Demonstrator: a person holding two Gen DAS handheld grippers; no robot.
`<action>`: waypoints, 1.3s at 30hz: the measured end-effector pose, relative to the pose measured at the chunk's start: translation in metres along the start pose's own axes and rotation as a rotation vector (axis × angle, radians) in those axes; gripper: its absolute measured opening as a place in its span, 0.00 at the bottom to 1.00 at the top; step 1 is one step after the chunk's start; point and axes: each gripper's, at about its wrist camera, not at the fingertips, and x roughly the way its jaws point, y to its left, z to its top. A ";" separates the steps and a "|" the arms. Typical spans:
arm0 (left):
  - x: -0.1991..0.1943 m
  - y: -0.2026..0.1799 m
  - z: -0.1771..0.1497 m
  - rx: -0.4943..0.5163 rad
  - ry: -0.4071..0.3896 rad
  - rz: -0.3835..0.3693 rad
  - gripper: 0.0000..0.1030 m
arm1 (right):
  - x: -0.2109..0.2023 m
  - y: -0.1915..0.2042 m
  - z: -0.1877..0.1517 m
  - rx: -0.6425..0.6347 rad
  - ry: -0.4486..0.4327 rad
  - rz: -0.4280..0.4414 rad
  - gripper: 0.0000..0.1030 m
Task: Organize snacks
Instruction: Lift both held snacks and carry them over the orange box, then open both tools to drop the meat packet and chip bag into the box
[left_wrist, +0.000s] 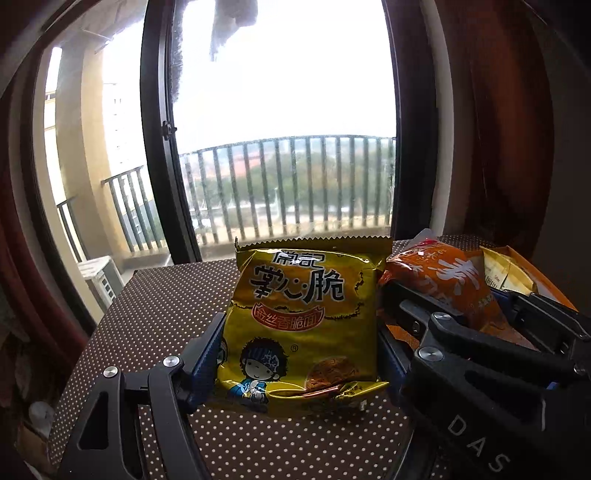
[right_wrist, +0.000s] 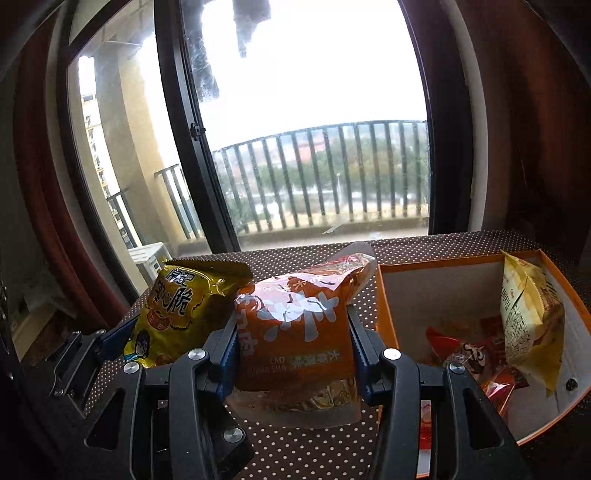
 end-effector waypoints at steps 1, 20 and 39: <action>-0.001 -0.003 0.000 0.003 -0.001 -0.008 0.73 | -0.001 -0.003 0.001 0.001 -0.006 -0.008 0.51; 0.023 -0.047 0.020 0.104 -0.026 -0.124 0.73 | -0.020 -0.074 0.018 0.066 -0.082 -0.142 0.51; 0.087 -0.097 0.025 0.204 0.079 -0.252 0.73 | -0.010 -0.142 0.008 0.203 -0.036 -0.274 0.51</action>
